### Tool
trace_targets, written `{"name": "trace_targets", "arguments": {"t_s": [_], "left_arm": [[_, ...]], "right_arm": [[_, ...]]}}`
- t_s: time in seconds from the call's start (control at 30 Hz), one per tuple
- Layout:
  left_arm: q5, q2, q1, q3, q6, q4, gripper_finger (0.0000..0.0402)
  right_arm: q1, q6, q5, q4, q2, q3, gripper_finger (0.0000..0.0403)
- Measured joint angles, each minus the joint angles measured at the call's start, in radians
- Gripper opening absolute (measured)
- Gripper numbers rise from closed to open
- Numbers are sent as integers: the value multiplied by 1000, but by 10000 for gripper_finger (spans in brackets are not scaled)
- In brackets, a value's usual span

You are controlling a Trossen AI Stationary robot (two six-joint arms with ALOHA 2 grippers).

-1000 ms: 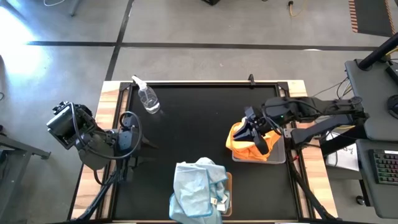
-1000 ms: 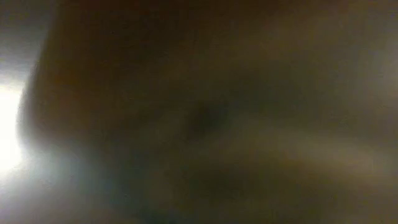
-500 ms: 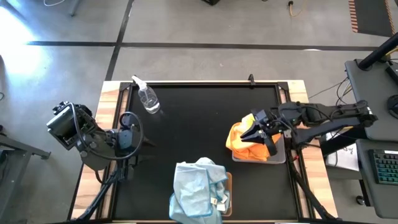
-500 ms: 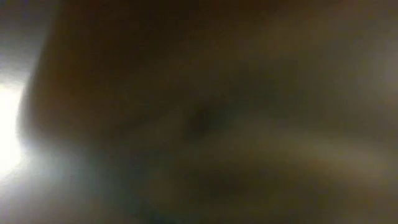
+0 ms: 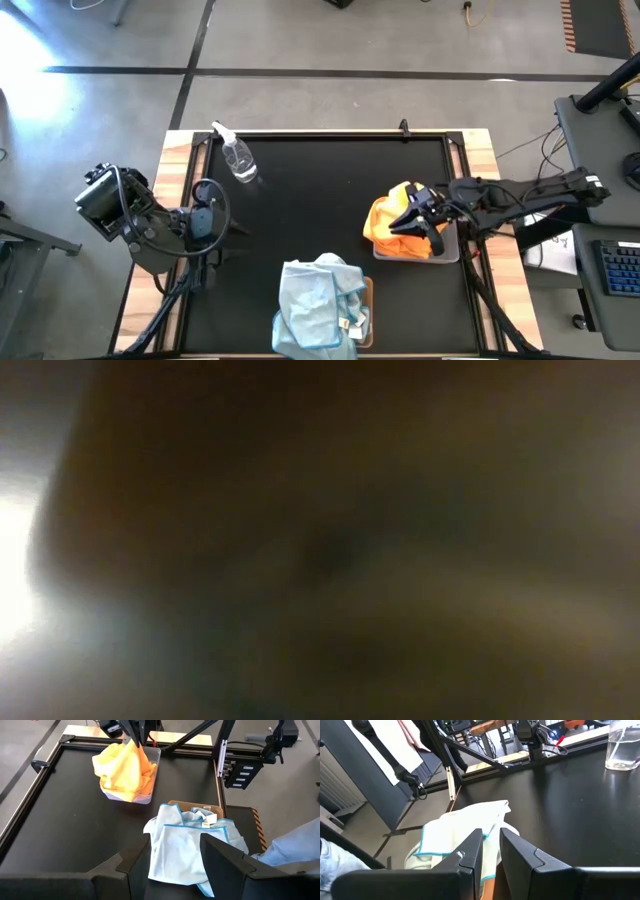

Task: Sort microfiber towel by color & place in baskets
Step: Return to Home Position

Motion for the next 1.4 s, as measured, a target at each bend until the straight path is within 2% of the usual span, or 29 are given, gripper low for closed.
{"name": "trace_targets", "arguments": {"t_s": [0.67, 1.0, 1.4], "left_arm": [[-29, 1, -62, 0, -40, 0, 155], [-38, 1, -81, 0, -57, 0, 155], [-75, 1, -115, 0, -63, 0, 156]], "right_arm": [[-1, -8, 25, 366, -139, -352, 59], [-1, 32, 27, 621, -178, -520, 59], [0, 45, 81, 646, -183, -597, 59]]}}
